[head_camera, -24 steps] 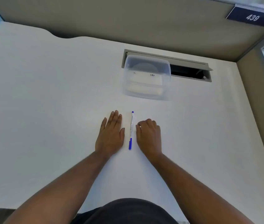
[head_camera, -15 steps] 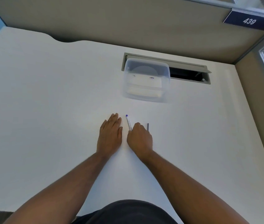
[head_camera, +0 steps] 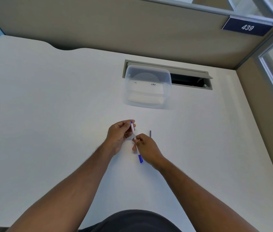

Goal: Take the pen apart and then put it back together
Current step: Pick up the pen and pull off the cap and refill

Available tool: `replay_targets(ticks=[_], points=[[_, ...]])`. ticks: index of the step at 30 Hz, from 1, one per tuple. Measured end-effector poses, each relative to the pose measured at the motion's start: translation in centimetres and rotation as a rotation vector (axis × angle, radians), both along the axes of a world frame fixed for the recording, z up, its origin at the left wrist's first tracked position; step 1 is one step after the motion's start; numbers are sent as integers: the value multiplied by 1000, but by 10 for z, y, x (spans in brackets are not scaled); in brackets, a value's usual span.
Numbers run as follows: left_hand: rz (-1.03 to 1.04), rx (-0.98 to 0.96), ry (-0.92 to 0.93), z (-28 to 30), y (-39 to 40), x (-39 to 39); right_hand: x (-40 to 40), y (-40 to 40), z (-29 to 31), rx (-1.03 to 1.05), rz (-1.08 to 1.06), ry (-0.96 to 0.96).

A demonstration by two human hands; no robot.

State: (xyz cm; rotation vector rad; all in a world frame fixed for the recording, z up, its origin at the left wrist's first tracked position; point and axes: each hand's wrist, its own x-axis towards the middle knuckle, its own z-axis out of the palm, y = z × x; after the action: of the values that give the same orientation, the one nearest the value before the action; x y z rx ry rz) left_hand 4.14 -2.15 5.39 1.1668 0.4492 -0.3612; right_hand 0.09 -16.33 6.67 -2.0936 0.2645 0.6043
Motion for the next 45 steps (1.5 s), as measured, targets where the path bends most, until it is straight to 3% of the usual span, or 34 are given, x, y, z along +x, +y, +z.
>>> replay_targets(ticks=[4,17,24,32,37,45], points=[[-88,-119,46,-2,4,2,-1,-6,1,130,4,72],[-229,-98,88,2,9,6,3,-9,10,326,7,215],[-75,-47,111,7,-4,6,6,-5,5,171,-78,141],[-22,-37,135,9,-13,3,4,1,0,-141,-71,31],[-17,-49,151,8,-14,1,1,5,0,-203,-65,-3],[-124,-174,165,1,3,1,-2,-2,14,244,-95,172]])
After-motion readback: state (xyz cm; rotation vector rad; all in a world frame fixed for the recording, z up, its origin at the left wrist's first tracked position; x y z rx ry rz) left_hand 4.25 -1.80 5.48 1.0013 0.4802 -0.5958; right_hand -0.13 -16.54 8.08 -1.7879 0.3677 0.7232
